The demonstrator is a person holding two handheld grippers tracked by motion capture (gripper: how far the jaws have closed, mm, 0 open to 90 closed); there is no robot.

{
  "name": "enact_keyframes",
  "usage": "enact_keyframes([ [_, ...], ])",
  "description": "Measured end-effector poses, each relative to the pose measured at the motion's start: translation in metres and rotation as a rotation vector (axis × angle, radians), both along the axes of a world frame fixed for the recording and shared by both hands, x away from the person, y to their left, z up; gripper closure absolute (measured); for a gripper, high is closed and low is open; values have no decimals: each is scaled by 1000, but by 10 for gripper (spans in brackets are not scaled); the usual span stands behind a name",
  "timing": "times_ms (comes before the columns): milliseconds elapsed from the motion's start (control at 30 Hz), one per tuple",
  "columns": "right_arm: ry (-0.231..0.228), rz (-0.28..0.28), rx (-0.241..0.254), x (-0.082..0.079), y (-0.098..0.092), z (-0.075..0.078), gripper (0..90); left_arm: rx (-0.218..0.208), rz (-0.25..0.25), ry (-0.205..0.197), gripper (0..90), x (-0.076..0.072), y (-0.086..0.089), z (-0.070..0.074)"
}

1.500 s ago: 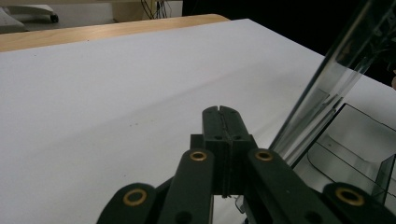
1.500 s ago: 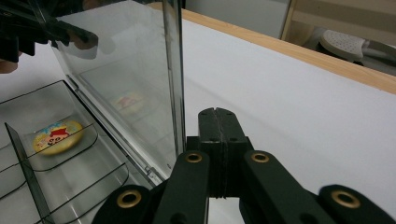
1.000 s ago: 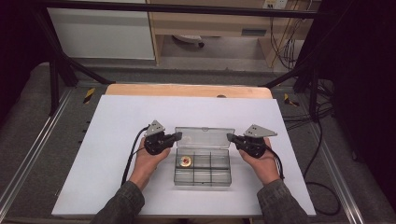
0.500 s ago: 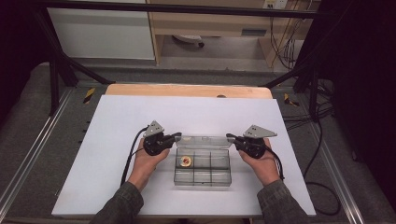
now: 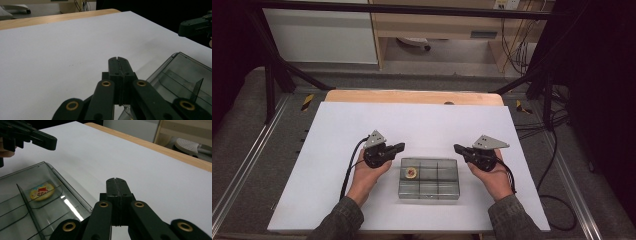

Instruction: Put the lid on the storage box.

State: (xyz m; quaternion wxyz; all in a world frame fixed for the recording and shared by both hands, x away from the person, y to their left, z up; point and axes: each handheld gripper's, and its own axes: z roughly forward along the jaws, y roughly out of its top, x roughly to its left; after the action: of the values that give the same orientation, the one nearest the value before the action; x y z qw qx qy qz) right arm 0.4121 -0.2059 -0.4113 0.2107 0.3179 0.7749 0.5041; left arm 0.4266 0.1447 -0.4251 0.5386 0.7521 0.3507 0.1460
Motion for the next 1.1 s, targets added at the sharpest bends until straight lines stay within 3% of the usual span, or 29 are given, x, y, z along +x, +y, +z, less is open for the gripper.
enact_keyframes([
  [167,-7,-16,12,-1,1,3,894,17,5,-37,900,-4,-4,5],
  [500,-6,-41,38,-3,4,7,740,31,4,-81,823,-10,-11,12],
  [667,-6,-56,45,-3,5,8,673,39,21,-97,694,-11,-13,13],
  [867,1,-88,53,-2,6,10,505,59,45,-130,495,-14,-16,15],
  [1100,-10,-125,58,-2,6,13,391,54,58,-139,352,-14,-17,17],
])
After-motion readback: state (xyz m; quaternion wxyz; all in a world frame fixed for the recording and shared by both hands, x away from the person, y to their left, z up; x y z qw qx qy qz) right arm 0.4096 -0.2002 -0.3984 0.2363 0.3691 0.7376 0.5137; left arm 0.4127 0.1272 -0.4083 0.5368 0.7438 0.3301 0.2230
